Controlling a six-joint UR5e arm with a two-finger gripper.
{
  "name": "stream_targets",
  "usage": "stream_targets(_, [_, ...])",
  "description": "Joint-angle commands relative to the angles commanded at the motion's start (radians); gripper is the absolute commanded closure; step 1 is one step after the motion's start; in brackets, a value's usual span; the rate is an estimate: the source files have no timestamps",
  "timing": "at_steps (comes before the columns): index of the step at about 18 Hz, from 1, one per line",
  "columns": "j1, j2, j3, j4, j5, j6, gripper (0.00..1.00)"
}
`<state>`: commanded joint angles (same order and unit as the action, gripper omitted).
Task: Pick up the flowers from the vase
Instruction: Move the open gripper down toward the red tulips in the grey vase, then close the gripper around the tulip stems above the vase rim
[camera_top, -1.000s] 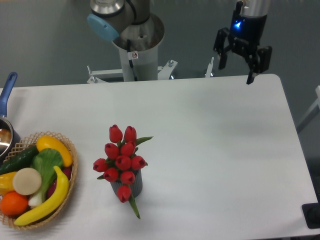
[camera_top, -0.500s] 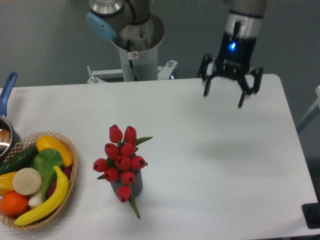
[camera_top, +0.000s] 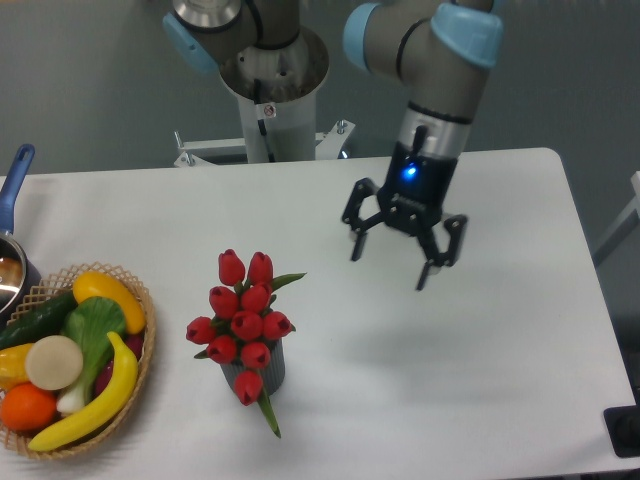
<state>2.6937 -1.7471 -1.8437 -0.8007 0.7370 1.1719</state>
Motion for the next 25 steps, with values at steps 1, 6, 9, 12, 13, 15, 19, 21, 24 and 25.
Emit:
stream_targets(1, [-0.002,-0.006,-0.005,0.002,-0.017,0.008,0.00])
stream_targets(6, [-0.023,-0.008,-0.040,0.000,-0.042,0.020,0.00])
stream_targets(9, [-0.034,-0.008,-0.058,0.000,-0.116,0.018,0.00])
stream_targets(12, [-0.064,-0.034,-0.042,0.000,-0.119,0.018,0.00])
stream_targets(13, [-0.067,-0.038,-0.042,0.000,-0.120,0.018,0.00])
stream_targets(15, [-0.084,-0.052,-0.040,0.003,-0.125,0.020,0.00])
stream_targets(19, [-0.104,-0.077,-0.035,0.012,-0.142,0.022,0.00])
stream_targets(21, [-0.118,-0.081,-0.022,0.012,-0.145,0.018,0.00])
stream_targets(24, [-0.129,-0.106,0.000,0.014,-0.145,0.018,0.00])
stream_targets(25, [-0.141,-0.118,0.012,0.014,-0.145,0.020,0.00])
